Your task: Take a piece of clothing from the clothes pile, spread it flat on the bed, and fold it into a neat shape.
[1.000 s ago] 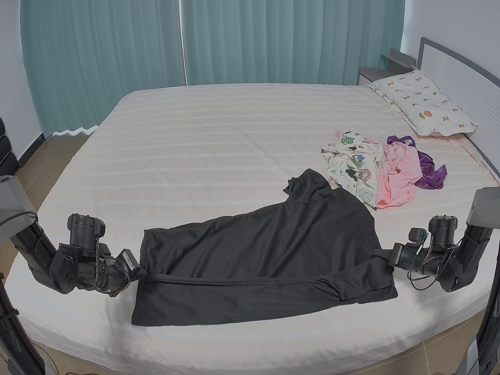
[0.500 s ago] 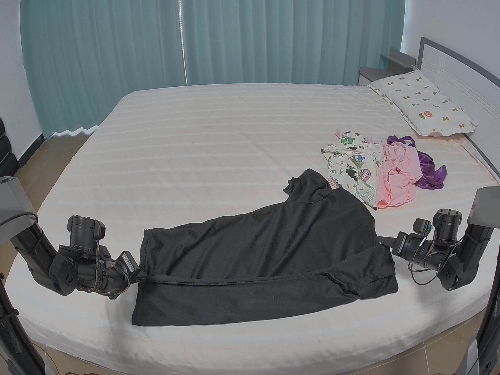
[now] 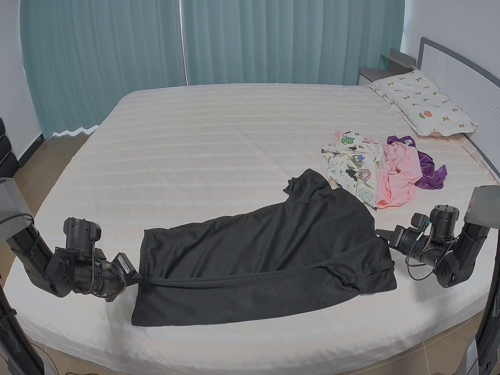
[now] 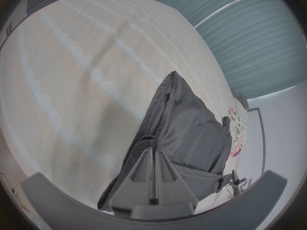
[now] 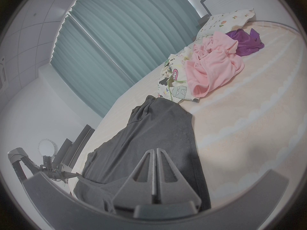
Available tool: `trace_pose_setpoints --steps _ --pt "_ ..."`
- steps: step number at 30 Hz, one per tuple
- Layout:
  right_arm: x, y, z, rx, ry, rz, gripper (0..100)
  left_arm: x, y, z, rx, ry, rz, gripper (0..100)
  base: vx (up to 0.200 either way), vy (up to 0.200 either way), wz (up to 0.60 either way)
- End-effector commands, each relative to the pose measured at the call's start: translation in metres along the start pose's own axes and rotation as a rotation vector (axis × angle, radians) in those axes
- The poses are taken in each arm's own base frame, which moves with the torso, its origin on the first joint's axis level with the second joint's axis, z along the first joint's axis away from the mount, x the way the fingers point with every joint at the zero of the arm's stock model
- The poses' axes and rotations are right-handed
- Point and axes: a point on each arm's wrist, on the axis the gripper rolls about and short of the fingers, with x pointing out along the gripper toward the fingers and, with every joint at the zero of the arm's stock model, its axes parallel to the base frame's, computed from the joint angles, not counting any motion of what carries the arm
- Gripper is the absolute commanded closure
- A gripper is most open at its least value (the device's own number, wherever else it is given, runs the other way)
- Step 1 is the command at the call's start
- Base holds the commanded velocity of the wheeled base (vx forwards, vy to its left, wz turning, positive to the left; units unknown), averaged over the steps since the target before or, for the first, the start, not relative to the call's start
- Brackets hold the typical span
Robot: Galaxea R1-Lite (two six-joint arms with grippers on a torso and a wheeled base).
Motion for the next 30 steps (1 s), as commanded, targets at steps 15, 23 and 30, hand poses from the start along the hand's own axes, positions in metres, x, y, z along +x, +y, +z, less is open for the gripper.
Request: trace_pose_setpoints --steps 15,23,30 --pt "0.019 -0.012 -0.011 0.011 -0.004 -0.019 100 0.002 -0.002 0.003 -0.03 -0.008 -0.011 100 0.0 0.0 0.0" --pt "0.024 -0.013 -0.009 0.05 -0.031 -0.041 100 0.006 -0.002 0.005 -0.047 -0.008 -0.01 100 0.0 0.0 0.0" --pt "0.029 -0.017 -0.017 0.059 -0.011 -0.048 100 0.015 0.001 0.006 -0.053 0.006 0.007 100 0.0 0.0 0.0"
